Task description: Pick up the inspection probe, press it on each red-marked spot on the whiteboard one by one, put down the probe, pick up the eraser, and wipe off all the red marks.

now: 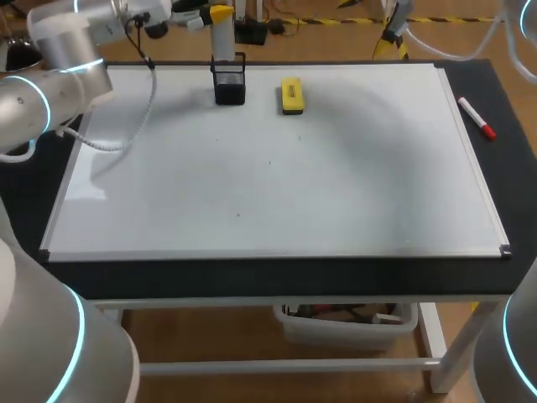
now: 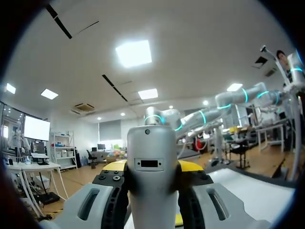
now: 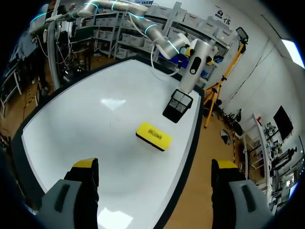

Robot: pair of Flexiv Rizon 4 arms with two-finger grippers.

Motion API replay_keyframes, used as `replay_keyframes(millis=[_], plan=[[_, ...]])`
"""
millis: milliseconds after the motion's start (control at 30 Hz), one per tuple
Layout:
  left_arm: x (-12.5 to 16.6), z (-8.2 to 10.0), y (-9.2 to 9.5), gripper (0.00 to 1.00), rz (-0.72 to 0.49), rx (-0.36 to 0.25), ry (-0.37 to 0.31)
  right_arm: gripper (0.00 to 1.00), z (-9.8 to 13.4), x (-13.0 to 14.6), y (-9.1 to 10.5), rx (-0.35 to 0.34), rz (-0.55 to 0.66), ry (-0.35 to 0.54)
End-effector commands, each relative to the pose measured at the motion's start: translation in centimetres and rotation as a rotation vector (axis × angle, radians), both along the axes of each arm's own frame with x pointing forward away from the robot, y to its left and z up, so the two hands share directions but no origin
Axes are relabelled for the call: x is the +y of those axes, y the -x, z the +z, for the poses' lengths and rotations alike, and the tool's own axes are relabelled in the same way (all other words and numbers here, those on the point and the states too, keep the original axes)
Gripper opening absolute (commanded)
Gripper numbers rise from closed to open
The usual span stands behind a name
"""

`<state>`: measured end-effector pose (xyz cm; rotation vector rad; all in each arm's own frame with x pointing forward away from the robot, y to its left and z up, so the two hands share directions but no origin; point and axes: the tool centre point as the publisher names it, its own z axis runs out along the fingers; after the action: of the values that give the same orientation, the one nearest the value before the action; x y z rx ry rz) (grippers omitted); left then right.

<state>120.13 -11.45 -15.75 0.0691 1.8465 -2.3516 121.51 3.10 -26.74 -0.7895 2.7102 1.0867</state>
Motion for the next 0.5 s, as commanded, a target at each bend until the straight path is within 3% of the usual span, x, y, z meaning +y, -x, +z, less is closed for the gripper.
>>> replay_keyframes(millis=[33,500], plan=[[0.2,-0.8,-1.6,0.0,-0.264,-0.056,-0.016,1.0,0.0,-0.2,-0.8,0.054,0.053,0.035],[-0.2,-2.7,-2.9,0.0,-0.313,-0.05,-0.006,1.0,0.0,-0.2,-0.8,0.054,0.053,0.035]])
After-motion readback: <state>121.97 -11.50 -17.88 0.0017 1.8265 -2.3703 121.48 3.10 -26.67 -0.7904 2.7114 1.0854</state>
